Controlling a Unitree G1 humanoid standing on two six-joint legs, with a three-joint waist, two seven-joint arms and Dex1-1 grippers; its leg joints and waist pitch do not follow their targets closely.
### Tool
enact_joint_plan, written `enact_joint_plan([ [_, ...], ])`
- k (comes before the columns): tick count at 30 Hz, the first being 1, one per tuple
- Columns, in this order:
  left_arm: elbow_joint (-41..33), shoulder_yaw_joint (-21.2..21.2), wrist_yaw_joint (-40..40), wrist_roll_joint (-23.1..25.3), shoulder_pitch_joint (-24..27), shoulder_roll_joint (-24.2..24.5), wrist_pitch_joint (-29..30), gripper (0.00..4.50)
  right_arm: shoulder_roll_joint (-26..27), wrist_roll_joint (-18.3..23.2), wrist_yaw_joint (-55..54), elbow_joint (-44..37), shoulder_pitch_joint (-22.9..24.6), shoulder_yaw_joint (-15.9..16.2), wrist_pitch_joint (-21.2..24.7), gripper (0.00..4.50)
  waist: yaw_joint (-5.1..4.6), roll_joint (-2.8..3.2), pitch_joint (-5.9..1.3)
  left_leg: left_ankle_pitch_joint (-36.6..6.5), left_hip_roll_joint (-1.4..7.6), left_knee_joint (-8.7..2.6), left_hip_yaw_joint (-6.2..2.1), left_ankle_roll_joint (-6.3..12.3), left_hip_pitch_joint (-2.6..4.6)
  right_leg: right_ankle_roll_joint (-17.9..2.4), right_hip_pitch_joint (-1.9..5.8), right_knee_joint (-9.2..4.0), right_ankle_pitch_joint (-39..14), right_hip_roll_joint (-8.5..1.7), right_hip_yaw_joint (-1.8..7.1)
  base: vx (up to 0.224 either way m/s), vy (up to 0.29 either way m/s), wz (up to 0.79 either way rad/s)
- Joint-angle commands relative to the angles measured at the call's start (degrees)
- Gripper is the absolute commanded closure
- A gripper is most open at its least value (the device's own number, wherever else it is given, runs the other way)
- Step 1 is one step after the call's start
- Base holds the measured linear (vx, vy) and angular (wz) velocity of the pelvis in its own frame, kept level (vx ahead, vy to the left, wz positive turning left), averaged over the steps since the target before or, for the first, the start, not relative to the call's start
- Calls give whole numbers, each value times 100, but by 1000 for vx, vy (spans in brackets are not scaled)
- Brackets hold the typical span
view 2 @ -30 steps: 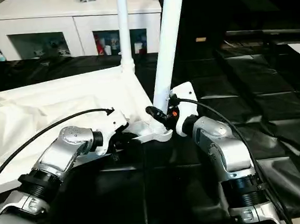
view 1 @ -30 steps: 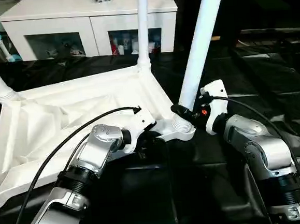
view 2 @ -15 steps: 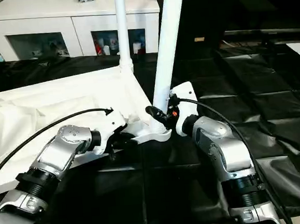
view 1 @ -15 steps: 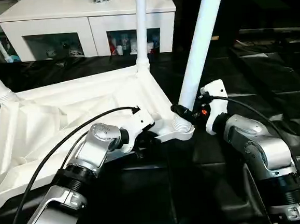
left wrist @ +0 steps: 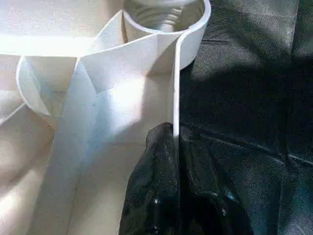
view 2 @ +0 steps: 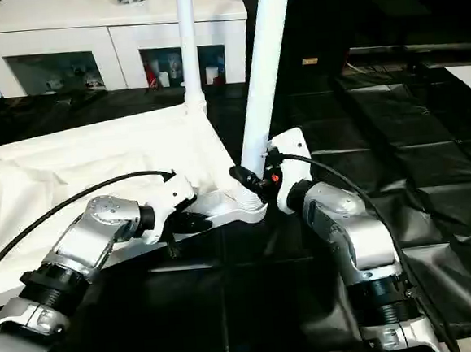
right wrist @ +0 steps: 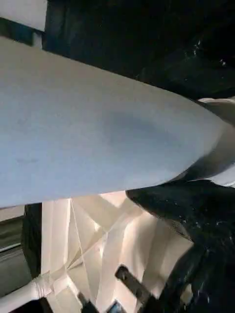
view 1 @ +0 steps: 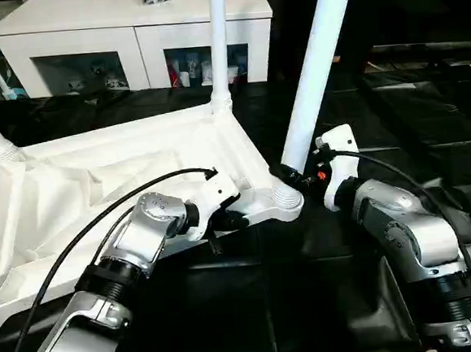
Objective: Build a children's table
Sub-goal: Insert table leg to table base
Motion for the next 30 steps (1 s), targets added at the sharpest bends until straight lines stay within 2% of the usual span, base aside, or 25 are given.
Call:
enact_joint_plan([
  [1,-170,-32,-53,-18,199,193,224,450,-102,105,135,-241,-57,-80,68,264,36,-6,-374,-918,254,-402,-87,166,-11,-1119,337,-436,-1296,-473,312,0,0,0],
  [2,-349,24,-52,-53,280,275,308,450,-141,144,196,-310,-36,-67,145,264,39,20,-374,-933,257,-403,-96,158,-11,-1133,345,-425,-1290,-477,310,0,0,0],
  [4,-494,64,-69,-74,348,342,366,450,-168,172,238,-361,-19,-55,205,264,11,3,-371,-944,254,-407,-93,174,-17,-1132,343,-428,-1274,-462,308,0,0,0],
  [6,-681,106,-99,-99,449,427,424,450,-180,215,283,-420,5,-35,282,264,-4,21,-365,-1023,262,-409,-96,165,-8,-1141,341,-440,-1387,-465,308,0,0,0],
  [9,-1032,166,-159,-151,666,589,524,450,-237,290,410,-532,63,62,504,264,-34,1,-359,-1034,258,-414,-97,152,-11,-1116,336,-443,-1463,-453,307,0,0,0],
  [10,-1032,166,-159,-151,666,589,524,450,-237,290,410,-532,63,62,504,264,-33,10,-363,-1031,262,-411,-97,148,-4,-1124,331,-435,-1454,-455,307,0,0,0],
  [11,-1043,181,-141,-156,698,593,531,450,-249,310,427,-527,73,83,581,264,-48,-26,-354,-1059,254,-410,-85,161,-5,-1110,320,-456,-1520,-445,307,0,0,0],
  [14,-1020,177,-85,-153,723,563,521,450,-273,320,473,-470,68,156,738,264,-37,-3,-350,-1083,250,-412,-92,137,-3,-1040,318,-471,-1701,-458,308,0,0,0],
  [15,-1026,173,-76,-156,726,560,528,450,-279,310,477,-462,66,170,747,264,-39,-32,-350,-1060,247,-411,-94,144,-9,-1016,325,-465,-1719,-456,308,0,0,0],
  [17,-1065,117,12,-166,742,532,565,450,-316,291,529,-425,36,259,883,264,-40,-40,-354,-1003,252,-408,-90,157,-5,-1007,316,-464,-1688,-455,308,0,0,0],
  [24,-1128,65,40,-179,758,543,587,450,-330,457,629,-578,8,209,1120,264,-38,-37,-357,-970,249,-402,-89,172,-6,-993,315,-459,-1666,-455,310,0,0,0],
  [25,-1125,60,34,-174,754,542,575,450,-324,444,636,-554,2,216,1102,264,-35,-39,-359,-953,247,-399,-86,175,-11,-991,318,-458,-1645,-455,311,0,0,0],
  [26,-1120,50,27,-165,748,539,555,450,-302,418,633,-475,-18,225,1067,264,-35,-1,-358,-957,248,-398,-87,157,-7,-1010,310,-459,-1603,-454,312,0,0,0],
  [30,-1118,26,21,-167,736,526,547,450,-144,260,574,62,-121,266,701,264,-48,-35,-367,-988,244,-393,-84,133,-6,-1047,308,-459,-1635,-459,308,0,0,0],
])
